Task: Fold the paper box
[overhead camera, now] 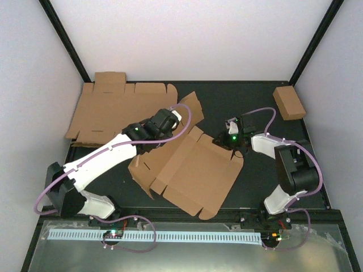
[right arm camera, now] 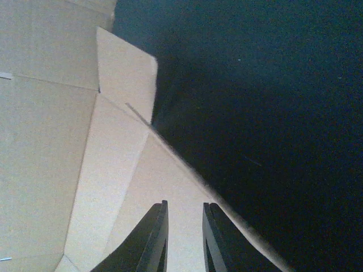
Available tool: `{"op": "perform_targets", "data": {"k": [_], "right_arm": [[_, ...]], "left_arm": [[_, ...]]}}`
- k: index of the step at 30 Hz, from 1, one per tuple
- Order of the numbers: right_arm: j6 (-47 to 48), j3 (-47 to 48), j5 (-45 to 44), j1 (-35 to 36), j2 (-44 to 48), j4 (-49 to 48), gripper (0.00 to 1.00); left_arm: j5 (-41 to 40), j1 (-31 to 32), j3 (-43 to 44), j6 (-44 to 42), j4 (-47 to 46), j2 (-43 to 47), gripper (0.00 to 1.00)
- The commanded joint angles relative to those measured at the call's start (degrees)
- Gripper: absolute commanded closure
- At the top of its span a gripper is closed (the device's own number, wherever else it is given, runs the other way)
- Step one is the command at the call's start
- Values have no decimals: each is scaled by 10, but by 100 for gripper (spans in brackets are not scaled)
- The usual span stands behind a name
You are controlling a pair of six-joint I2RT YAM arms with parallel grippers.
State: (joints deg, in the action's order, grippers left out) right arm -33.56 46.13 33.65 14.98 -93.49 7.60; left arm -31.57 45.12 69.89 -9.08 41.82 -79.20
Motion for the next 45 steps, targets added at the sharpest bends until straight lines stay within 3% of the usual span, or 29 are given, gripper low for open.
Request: {"op": "perform_targets", "data": {"k": [1,9,21,33,38,40,45], "right_arm": [[-2,1,-8,-4,-24,-26,79],[0,9,-29,-9,-74,-35,80],[0,42,20,-9,-114,-73,73],[-109,94,22,-10,-186,-125,80],[-156,101,49,-9,-196,-181,89],[-167,100,54,-9,-198,-198,97],[-187,100,47,-9,-203,-217,98]], "left_arm": [[-49,10,2,-13,-17,-12,93],[-121,40,-4,-10,-29,-19,97],[-103,94,-84,-73,-128,70,99],[-139,119,-88,-77,-132,34,98],[-151,118,-88,-72,-131,24,98],[-153,118,-86,-69,-129,19,99],[-165,118,-80,-67,-125,7,98]]}}
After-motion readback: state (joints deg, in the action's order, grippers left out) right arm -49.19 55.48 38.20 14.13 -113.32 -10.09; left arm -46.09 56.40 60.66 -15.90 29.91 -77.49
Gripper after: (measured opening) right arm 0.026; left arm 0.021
